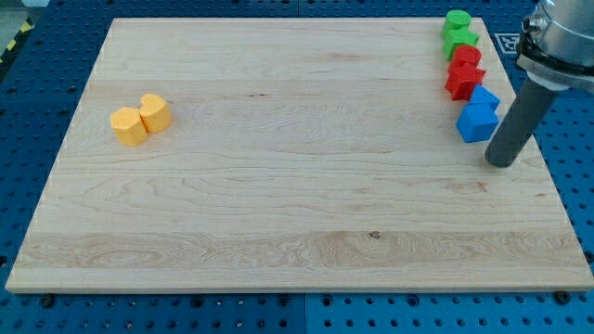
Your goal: Point your arm to the center of the board
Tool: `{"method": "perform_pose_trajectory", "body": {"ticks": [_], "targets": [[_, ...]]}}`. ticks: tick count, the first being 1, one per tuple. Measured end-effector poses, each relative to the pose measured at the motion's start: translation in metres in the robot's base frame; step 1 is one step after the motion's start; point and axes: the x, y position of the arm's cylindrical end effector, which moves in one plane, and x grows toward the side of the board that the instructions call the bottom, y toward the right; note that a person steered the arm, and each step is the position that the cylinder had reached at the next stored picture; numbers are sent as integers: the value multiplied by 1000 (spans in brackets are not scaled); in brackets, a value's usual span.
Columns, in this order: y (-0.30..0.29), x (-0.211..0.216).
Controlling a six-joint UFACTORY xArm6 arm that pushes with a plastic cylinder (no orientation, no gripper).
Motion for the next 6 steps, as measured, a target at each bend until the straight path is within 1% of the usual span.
{"method": "perform_pose_trajectory", "body": {"ticks": [2, 3, 4, 5, 6], "targets": [[0, 5], [-23, 5], [-92, 2], [-160, -33], [-225, -80]]}}
